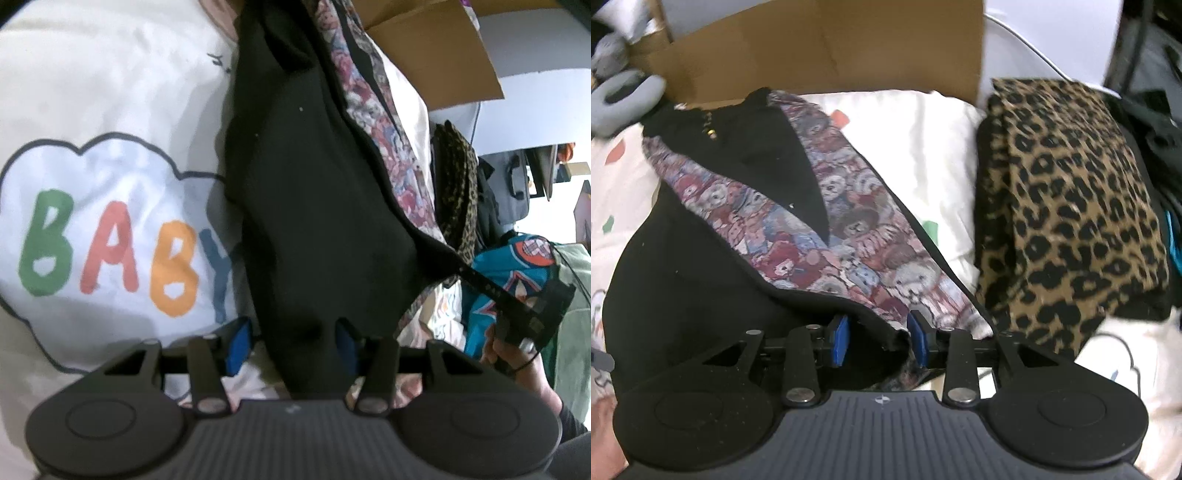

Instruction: Fold clothes

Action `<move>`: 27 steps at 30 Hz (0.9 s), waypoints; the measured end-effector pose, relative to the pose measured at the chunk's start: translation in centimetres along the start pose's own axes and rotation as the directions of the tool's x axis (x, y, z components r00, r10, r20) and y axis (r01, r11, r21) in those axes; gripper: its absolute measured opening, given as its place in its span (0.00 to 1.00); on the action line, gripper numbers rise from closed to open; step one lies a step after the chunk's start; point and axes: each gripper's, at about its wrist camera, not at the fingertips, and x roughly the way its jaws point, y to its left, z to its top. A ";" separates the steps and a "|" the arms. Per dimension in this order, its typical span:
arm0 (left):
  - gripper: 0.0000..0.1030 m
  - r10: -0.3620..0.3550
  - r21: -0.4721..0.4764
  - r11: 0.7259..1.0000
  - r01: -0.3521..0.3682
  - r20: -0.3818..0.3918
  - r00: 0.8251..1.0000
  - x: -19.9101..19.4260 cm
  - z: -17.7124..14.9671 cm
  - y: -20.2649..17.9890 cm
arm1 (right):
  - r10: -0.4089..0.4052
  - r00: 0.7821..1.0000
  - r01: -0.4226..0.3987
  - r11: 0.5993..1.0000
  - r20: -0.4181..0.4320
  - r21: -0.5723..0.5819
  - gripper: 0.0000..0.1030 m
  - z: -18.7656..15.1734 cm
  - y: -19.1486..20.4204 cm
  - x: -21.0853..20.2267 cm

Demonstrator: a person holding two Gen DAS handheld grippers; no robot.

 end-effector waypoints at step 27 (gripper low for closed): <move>0.05 -0.115 -0.015 0.993 0.114 -0.124 0.986 1.4 0.0 -0.8 | -0.086 0.996 0.084 0.993 0.019 0.084 0.06 0.5 -3.4 0.2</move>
